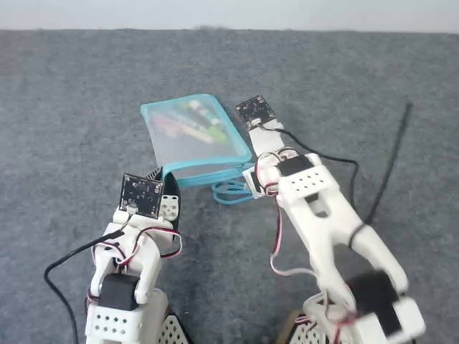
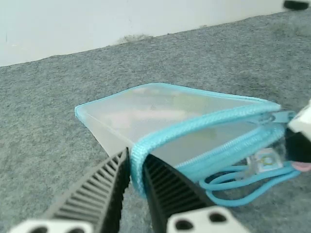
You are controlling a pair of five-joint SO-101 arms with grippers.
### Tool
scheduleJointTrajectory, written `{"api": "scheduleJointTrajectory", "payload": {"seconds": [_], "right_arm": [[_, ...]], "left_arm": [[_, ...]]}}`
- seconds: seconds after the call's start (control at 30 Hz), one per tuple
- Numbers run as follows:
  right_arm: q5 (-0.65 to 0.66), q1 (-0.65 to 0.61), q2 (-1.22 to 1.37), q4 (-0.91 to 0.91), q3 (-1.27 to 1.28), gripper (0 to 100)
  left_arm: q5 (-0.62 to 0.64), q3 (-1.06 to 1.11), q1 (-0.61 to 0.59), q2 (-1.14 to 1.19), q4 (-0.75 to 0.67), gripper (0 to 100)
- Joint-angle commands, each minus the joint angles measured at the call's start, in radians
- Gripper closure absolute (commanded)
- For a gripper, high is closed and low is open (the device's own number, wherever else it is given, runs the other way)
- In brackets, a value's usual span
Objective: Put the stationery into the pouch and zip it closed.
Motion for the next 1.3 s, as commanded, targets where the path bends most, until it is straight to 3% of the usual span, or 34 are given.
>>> {"api": "scheduleJointTrajectory", "payload": {"seconds": [0.0, 0.17, 0.3, 0.53, 0.63, 0.8, 1.1, 1.27], "right_arm": [[0.081, -0.031, -0.236, 0.16, -0.075, 99.2], [0.226, -0.165, -0.453, 0.409, -0.143, 99.2], [0.256, -0.249, -0.484, 0.512, -0.244, 99.2], [0.259, -0.384, -0.369, 0.453, -0.29, 99.2], [0.259, -0.429, -0.321, 0.392, -0.29, 99.2], [0.258, -0.412, -0.306, 0.341, -0.298, 99.2], [0.293, -0.412, -0.306, 0.449, -0.361, 98.7], [0.298, -0.372, -0.305, 0.555, -0.359, 82.0]], "left_arm": [[0.011, -0.058, 0.006, -0.021, -0.031, 99], [-0.015, -0.058, 0.071, -0.021, -0.011, 99], [-0.037, -0.058, 0.123, -0.021, 0.015, 99], [-0.061, -0.061, 0.173, 0.049, 0.008, 99], [-0.064, -0.064, 0.175, 0.163, -0.068, 99], [-0.064, -0.114, 0.172, 0.338, -0.143, 99], [0.043, -0.193, 0.086, 0.517, -0.213, 99], [0.052, -0.213, 0.026, 0.528, -0.213, 99]]}}
